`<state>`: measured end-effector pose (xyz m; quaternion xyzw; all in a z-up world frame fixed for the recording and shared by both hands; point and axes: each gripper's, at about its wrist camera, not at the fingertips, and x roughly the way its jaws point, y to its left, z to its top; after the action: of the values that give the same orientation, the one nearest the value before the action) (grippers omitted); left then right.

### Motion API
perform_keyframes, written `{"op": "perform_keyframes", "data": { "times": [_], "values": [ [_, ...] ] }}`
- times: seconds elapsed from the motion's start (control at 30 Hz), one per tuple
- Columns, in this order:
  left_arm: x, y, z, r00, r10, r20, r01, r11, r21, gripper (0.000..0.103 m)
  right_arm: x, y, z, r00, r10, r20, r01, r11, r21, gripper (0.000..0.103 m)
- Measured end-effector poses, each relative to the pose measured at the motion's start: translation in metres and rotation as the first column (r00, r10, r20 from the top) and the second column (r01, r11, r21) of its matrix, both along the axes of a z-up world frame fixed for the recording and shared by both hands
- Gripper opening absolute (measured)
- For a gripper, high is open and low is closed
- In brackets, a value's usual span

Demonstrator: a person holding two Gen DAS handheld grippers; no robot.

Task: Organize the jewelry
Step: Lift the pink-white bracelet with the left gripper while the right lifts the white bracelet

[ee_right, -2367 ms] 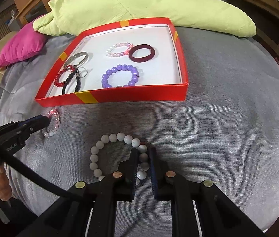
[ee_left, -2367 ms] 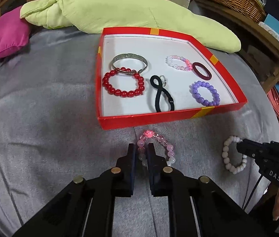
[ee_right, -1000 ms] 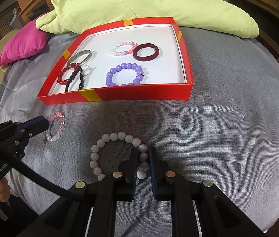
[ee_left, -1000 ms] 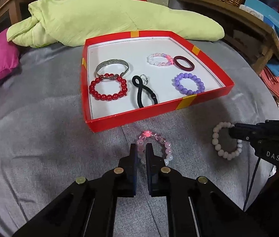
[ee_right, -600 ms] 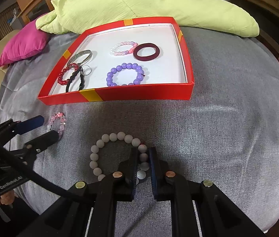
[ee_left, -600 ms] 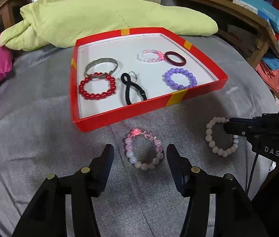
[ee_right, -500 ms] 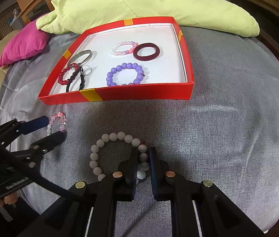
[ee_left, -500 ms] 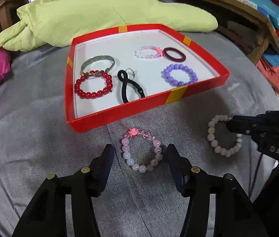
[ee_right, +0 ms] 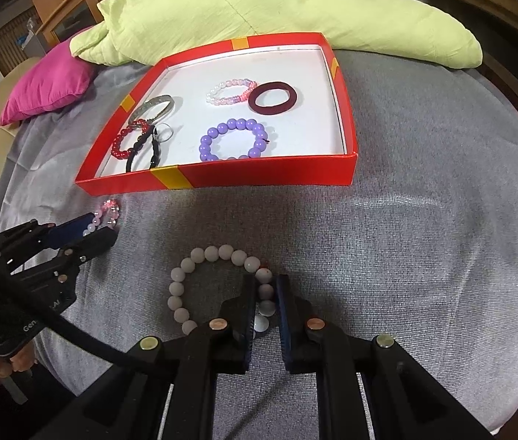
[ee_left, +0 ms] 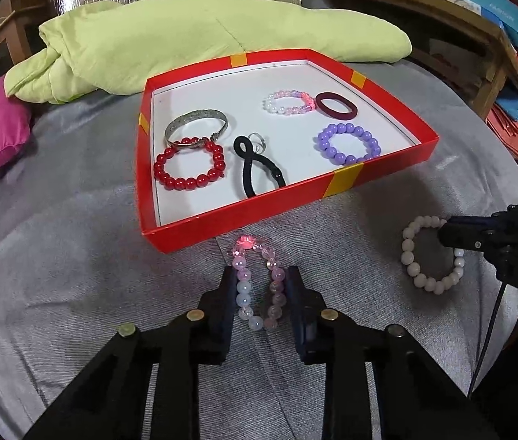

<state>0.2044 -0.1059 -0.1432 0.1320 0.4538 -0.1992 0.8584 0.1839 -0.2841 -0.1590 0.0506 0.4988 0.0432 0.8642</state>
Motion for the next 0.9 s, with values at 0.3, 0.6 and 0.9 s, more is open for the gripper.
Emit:
{"op": "perform_keyframes", "data": {
  "times": [0.3, 0.6, 0.9],
  "values": [
    [0.009, 0.011, -0.004, 0.999, 0.019, -0.027, -0.020, 0.999, -0.042, 0.019, 0.000, -0.001, -0.001, 1.000, 0.000, -0.004, 0.000, 1.000, 0.004, 0.015],
    [0.002, 0.015, 0.011, 1.000, -0.023, -0.005, 0.022, 0.995, -0.101, 0.008, -0.003, 0.000, 0.007, 0.999, 0.017, 0.033, -0.018, 0.999, 0.039, 0.013],
    [-0.003, 0.010, 0.013, 0.999, -0.049, -0.002, 0.048, 0.993, -0.108, 0.008, -0.003, 0.001, 0.004, 0.999, 0.033, 0.017, -0.034, 0.999, 0.043, 0.013]
  ]
}}
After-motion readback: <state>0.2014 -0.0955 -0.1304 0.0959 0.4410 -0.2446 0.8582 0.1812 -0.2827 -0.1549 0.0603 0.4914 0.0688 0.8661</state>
